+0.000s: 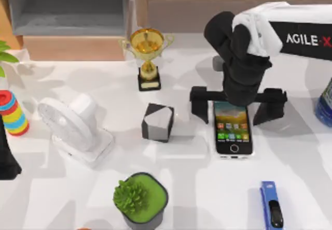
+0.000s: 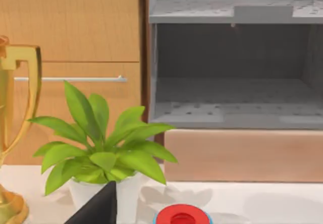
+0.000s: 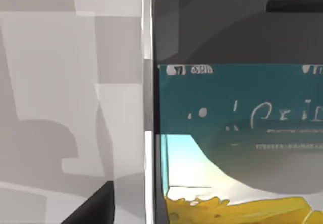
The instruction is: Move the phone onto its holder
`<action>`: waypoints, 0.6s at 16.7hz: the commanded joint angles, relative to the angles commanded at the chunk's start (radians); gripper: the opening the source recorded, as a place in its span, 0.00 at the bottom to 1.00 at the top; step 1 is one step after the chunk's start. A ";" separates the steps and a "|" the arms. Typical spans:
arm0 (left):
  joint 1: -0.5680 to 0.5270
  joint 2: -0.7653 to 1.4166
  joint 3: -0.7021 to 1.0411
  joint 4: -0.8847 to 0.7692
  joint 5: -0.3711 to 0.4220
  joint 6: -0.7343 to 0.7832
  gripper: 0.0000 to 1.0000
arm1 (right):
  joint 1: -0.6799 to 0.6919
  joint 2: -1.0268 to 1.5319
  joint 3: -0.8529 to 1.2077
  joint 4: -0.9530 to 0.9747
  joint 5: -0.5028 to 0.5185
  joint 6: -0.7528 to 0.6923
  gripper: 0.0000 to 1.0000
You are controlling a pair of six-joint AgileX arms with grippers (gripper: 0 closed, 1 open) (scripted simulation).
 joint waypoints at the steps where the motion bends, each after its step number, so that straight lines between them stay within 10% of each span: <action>1: 0.000 0.000 0.000 0.000 0.000 0.000 1.00 | 0.001 0.011 -0.014 0.021 0.000 0.001 1.00; 5: 0.000 0.000 0.000 0.000 0.000 0.000 1.00 | 0.002 0.017 -0.022 0.032 0.000 0.002 1.00; 10: 0.000 0.000 0.000 0.000 0.000 0.000 1.00 | 0.002 0.017 -0.022 0.032 0.000 0.002 0.62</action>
